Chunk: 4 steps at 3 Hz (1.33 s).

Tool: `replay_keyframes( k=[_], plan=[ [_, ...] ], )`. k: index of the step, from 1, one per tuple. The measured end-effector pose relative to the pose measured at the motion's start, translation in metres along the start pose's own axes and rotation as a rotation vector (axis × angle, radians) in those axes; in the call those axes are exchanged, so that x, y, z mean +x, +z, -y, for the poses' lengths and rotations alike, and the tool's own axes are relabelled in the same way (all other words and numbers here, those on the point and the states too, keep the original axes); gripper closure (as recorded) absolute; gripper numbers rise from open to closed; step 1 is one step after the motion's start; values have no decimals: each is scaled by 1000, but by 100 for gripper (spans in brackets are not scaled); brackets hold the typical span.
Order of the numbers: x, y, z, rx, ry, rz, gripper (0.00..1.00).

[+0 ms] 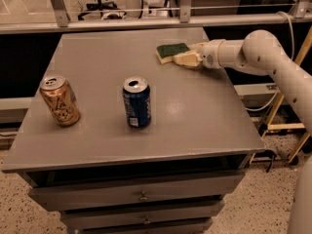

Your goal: Move sponge near pepsi can

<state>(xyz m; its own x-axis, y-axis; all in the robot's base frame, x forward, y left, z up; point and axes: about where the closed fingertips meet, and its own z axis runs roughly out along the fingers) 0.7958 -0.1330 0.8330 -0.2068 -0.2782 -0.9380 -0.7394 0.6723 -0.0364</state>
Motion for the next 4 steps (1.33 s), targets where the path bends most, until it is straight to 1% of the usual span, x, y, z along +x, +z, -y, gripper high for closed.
replay_keyframes(
  k=[1,2,3,4],
  plan=[
    [0,0,0,0,0,0,100],
    [-7,-1,-1,-7,-1,12,100],
    [-63,-15,-10,-68,-9,115,100],
    [-114,-32,-21,-126,-28,216,100]
  ],
)
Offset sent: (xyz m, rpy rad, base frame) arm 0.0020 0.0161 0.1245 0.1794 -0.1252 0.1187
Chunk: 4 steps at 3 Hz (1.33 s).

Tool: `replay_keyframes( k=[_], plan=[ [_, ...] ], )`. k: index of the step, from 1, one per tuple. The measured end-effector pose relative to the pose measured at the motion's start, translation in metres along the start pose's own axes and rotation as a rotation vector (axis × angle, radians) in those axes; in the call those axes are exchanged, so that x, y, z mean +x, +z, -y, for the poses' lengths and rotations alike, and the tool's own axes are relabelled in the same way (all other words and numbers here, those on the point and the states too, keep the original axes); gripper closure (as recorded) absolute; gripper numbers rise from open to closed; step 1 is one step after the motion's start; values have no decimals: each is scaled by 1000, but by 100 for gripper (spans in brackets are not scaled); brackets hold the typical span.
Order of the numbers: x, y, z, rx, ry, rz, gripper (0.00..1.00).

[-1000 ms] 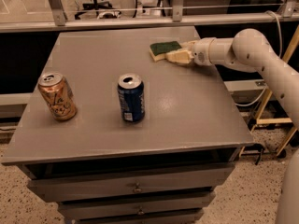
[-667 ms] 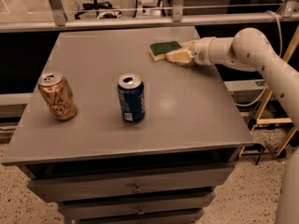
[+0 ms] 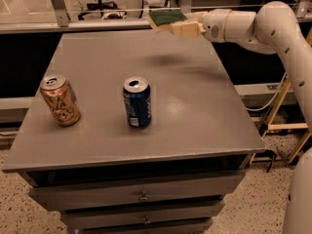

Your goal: Move sponge near pepsi can

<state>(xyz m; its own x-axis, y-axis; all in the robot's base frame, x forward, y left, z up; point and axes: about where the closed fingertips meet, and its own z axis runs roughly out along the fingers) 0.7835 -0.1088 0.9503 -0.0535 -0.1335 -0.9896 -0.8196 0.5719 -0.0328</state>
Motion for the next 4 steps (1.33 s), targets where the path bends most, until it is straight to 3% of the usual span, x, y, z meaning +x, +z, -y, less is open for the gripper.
replay_keyframes(
  k=[1,2,4],
  plan=[
    [-24,-8,-4,-5,-19,15,100],
    [-29,-31,-4,45,-10,-24,100],
    [-1,-82,-43,133,52,-136,100]
  ],
)
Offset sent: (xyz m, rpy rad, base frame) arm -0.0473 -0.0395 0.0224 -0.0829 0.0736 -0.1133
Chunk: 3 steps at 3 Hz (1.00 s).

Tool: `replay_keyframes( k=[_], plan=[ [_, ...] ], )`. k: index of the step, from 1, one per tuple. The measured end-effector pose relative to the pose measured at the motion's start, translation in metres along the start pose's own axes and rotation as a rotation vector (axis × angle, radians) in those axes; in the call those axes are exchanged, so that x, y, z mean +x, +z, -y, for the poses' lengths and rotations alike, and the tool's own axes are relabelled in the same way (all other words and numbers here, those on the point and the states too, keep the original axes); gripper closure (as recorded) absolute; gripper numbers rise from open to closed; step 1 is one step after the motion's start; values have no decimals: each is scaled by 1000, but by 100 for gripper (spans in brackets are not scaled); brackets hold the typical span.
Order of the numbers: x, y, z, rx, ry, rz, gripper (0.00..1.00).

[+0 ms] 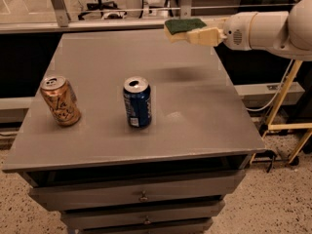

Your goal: Move sponge near pepsi can

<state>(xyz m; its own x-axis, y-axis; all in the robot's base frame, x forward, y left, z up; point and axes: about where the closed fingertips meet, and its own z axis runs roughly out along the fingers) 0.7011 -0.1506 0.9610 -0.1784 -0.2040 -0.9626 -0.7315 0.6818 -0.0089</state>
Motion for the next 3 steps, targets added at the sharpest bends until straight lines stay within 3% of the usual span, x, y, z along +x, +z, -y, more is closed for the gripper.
replay_keyframes(
  k=[1,2,3],
  plan=[
    [2,-1,-3,-6,-12,-3,100],
    [14,-14,-21,-19,-12,-5,100],
    [30,-42,-60,-43,-14,-13,100]
  ],
)
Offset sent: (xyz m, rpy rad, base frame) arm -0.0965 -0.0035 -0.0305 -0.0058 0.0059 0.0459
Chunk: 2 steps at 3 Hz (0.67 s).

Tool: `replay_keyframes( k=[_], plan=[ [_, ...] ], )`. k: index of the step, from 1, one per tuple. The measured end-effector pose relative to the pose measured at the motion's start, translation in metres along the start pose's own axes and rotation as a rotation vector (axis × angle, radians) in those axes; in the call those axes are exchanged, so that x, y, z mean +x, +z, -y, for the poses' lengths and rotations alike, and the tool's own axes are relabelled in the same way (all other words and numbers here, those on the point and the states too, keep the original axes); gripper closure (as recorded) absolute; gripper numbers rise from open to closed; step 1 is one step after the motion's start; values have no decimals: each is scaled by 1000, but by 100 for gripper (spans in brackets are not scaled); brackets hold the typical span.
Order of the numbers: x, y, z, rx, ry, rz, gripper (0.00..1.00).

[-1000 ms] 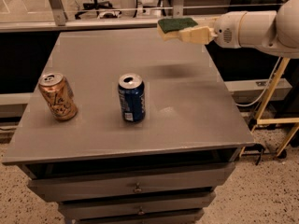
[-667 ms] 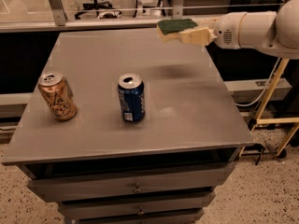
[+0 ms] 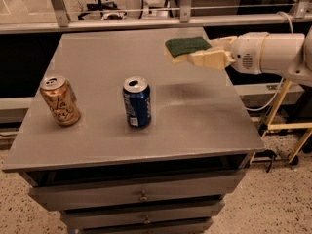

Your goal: Move sponge near pepsi can

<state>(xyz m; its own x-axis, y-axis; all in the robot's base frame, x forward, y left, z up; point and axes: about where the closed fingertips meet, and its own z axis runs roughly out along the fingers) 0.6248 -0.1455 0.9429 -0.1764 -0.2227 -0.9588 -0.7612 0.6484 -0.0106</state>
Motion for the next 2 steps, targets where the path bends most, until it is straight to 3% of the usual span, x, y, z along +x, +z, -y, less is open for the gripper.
replay_keyframes(
  k=[1,2],
  plan=[
    [19,-18,-38,-31,7,-31,100],
    [35,-27,-62,-52,22,-55,100]
  ],
)
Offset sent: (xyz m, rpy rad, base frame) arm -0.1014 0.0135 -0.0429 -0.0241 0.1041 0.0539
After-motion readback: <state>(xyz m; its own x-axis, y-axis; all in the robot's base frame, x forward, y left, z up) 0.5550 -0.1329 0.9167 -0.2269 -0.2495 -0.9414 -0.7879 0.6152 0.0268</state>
